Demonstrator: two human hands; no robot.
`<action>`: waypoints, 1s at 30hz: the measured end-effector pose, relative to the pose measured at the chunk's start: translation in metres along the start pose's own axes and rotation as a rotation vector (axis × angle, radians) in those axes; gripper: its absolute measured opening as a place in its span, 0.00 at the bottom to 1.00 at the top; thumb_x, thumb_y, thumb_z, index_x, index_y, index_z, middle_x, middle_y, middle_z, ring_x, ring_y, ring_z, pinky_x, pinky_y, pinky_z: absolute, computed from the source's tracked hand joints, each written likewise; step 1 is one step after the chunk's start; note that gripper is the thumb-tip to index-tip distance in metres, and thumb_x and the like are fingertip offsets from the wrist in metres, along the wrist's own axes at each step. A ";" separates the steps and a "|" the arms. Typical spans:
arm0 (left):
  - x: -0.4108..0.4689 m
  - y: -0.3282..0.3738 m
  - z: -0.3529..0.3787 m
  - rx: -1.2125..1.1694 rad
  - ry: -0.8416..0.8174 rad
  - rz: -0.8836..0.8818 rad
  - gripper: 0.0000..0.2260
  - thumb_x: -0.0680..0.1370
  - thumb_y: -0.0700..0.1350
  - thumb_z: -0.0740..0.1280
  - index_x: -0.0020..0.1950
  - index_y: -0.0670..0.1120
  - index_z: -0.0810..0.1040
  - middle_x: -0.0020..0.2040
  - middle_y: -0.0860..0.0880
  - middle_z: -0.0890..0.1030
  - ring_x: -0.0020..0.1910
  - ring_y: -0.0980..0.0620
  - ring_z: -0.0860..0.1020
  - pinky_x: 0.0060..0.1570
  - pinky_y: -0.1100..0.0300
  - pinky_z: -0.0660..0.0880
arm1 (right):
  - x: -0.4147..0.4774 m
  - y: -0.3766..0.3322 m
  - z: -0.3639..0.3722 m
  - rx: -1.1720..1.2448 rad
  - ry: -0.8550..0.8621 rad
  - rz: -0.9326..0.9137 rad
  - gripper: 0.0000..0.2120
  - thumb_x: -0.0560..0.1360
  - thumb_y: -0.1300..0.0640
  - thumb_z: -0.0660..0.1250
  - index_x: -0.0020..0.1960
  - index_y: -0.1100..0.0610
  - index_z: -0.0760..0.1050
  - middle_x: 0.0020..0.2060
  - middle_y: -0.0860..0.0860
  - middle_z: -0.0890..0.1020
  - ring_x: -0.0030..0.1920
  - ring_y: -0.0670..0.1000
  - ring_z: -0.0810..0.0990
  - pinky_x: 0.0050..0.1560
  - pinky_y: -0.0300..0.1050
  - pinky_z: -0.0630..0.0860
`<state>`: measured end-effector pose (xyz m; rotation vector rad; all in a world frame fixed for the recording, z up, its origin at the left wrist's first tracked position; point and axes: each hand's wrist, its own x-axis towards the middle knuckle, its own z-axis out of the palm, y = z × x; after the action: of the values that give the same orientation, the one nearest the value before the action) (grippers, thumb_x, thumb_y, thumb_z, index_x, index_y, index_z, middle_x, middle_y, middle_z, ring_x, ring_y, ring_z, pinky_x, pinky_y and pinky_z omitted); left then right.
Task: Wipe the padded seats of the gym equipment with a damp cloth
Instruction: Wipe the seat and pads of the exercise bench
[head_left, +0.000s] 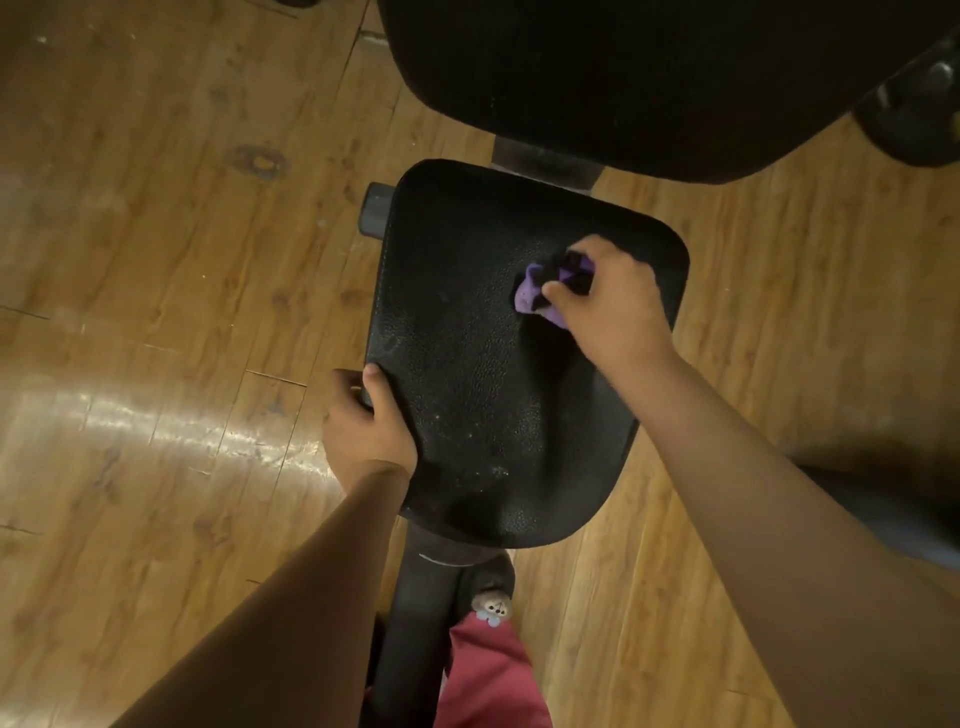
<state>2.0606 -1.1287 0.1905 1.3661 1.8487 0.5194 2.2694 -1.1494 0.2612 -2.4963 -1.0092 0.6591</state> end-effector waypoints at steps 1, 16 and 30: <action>0.000 0.000 0.000 0.005 -0.004 -0.003 0.16 0.78 0.57 0.52 0.46 0.46 0.69 0.34 0.53 0.73 0.38 0.45 0.73 0.36 0.55 0.64 | -0.001 -0.001 0.003 0.003 0.022 0.012 0.12 0.76 0.55 0.68 0.58 0.54 0.75 0.54 0.52 0.80 0.56 0.51 0.79 0.55 0.47 0.77; 0.002 -0.004 0.001 -0.002 -0.010 -0.003 0.17 0.78 0.60 0.52 0.46 0.48 0.69 0.37 0.49 0.75 0.40 0.48 0.74 0.33 0.57 0.63 | 0.027 -0.061 0.040 -0.035 -0.075 -0.287 0.16 0.76 0.57 0.67 0.63 0.55 0.74 0.60 0.52 0.77 0.60 0.50 0.77 0.58 0.45 0.77; -0.004 0.001 -0.014 -0.229 -0.168 -0.139 0.15 0.80 0.59 0.58 0.51 0.48 0.72 0.42 0.55 0.76 0.39 0.61 0.74 0.33 0.68 0.64 | 0.011 -0.075 0.059 -0.144 0.021 -0.436 0.17 0.77 0.57 0.66 0.65 0.56 0.72 0.62 0.54 0.74 0.62 0.50 0.74 0.60 0.44 0.75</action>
<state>2.0515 -1.1308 0.2014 1.0866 1.6777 0.5109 2.2032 -1.0808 0.2462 -2.2741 -1.5756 0.4357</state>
